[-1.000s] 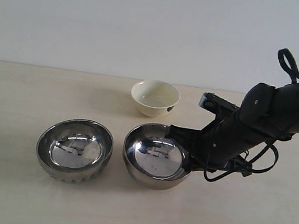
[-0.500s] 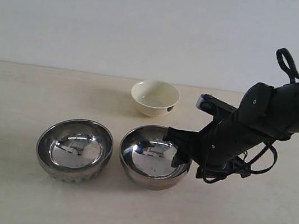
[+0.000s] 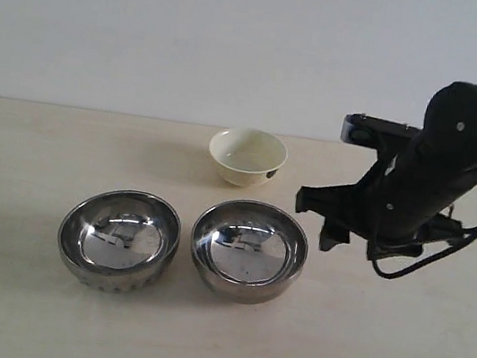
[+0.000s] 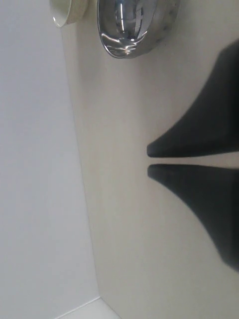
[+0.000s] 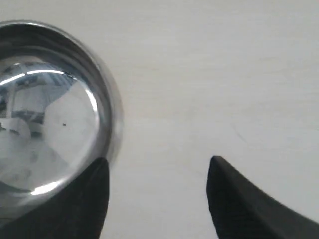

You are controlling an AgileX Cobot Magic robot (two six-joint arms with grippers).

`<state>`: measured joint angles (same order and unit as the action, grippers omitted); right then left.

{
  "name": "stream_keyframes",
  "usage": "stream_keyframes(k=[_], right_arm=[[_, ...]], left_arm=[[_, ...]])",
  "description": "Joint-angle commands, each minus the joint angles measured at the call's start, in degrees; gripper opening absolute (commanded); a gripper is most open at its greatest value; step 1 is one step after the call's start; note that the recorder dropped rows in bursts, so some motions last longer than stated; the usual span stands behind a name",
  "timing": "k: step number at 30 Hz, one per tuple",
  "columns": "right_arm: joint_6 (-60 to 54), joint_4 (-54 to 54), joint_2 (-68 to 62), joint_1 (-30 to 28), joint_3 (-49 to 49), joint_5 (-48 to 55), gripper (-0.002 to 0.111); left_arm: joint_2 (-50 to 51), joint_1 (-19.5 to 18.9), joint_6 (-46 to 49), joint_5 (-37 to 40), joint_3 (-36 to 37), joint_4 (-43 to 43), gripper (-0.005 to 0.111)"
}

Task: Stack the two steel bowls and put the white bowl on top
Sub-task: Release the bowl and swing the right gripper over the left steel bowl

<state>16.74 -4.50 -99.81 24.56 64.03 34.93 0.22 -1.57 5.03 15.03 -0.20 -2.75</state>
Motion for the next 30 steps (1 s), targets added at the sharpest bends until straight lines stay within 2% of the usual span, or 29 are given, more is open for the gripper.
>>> stream_keyframes(k=[1,5,10,12,13,15,17,22,30], right_arm=[[5.24,14.63,8.5,-0.04,0.34,7.33,0.052],[2.65,14.86,14.12,-0.04,0.34,7.72,0.051],[-3.44,12.83,17.34,1.76,0.34,8.2,0.038],[-5.63,12.15,17.1,5.53,0.65,7.32,0.041],[-6.72,12.15,16.36,9.05,0.65,6.12,0.048],[-7.32,12.27,15.04,13.81,0.65,4.25,0.053],[-9.81,12.35,12.93,17.44,0.65,3.3,0.053],[-13.9,12.35,7.48,22.18,1.73,3.46,0.053],[-19.03,12.35,-1.56,31.08,14.6,7.86,0.053]], left_arm=[[-0.22,-0.17,-0.56,-0.45,0.2,0.39,0.004],[-0.22,-0.17,-0.56,-0.45,0.2,0.39,0.004],[-0.22,-0.17,-0.56,-0.45,0.2,0.39,0.004],[-0.22,-0.17,-0.56,-0.45,0.2,0.39,0.004],[-0.22,-0.17,-0.56,-0.45,0.2,0.39,0.004],[-0.22,-0.17,-0.56,-0.45,0.2,0.39,0.004],[-0.22,-0.17,-0.56,-0.45,0.2,0.39,0.004],[-0.22,-0.17,-0.56,-0.45,0.2,0.39,0.004],[-0.22,-0.17,-0.56,-0.45,0.2,0.39,0.004]])
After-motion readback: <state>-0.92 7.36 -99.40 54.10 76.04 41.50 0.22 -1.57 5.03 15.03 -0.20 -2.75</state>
